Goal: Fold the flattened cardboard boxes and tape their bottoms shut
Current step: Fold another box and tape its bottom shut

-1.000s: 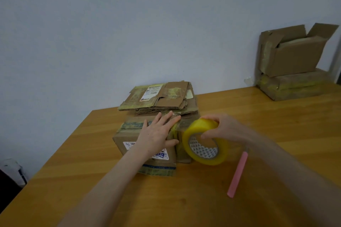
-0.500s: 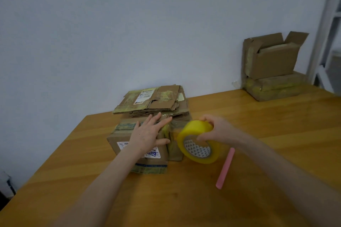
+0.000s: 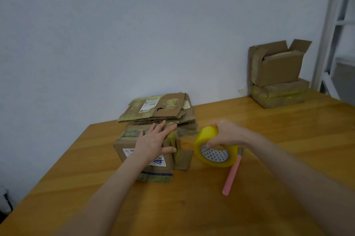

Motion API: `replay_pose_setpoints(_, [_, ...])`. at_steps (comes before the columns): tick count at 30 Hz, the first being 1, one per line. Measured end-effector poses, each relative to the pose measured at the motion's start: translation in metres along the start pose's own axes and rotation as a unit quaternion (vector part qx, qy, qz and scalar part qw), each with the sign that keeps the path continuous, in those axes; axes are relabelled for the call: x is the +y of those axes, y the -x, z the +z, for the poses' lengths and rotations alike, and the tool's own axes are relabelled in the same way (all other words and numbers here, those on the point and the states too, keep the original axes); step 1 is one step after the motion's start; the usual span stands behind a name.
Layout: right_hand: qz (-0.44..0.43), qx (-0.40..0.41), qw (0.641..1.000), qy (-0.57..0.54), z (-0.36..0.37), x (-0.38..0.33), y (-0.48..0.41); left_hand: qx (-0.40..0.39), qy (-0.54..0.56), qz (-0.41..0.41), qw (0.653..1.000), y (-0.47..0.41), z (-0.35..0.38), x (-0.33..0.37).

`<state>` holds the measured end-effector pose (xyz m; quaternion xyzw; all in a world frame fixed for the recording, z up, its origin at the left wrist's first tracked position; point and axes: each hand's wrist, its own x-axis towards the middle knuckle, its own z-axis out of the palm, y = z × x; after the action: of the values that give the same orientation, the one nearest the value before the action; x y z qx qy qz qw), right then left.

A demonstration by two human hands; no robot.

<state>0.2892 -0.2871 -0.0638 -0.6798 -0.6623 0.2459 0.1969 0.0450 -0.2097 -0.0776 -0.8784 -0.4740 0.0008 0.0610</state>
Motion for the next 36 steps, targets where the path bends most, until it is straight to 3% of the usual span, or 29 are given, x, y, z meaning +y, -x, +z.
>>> replay_pose_setpoints(5, [0.013,0.049,0.996,-0.067,0.0,0.01,0.008,0.044,-0.03,-0.004,0.999,0.012,-0.005,0.014])
replay_pose_setpoints(7, [0.003,0.064,0.996,-0.057,-0.001,0.009,0.013,0.132,-0.031,0.036,0.99,0.022,-0.009,0.035])
replay_pose_setpoints(10, [-0.014,0.08,0.996,-0.035,-0.003,0.006,0.022,0.273,0.031,0.145,0.951,0.039,-0.011,0.08])
replay_pose_setpoints(13, [-0.018,0.089,0.996,-0.026,-0.005,0.004,0.035,0.204,0.058,0.18,0.96,0.055,-0.005,0.13])
replay_pose_setpoints(16, [-0.015,0.117,0.993,-0.027,-0.008,0.004,0.049,0.076,0.043,0.12,0.989,0.059,0.013,0.17])
replay_pose_setpoints(19, [-0.013,0.132,0.991,-0.027,-0.011,0.004,0.059,0.006,0.047,0.087,0.995,0.059,0.028,0.187])
replay_pose_setpoints(30, [-0.021,0.126,0.991,-0.023,0.001,-0.006,0.04,-0.008,0.013,0.02,1.0,0.12,0.032,0.09])
replay_pose_setpoints(36, [0.017,0.096,0.995,-0.024,0.01,-0.009,0.02,-0.023,0.022,-0.008,0.999,0.099,0.036,0.107])
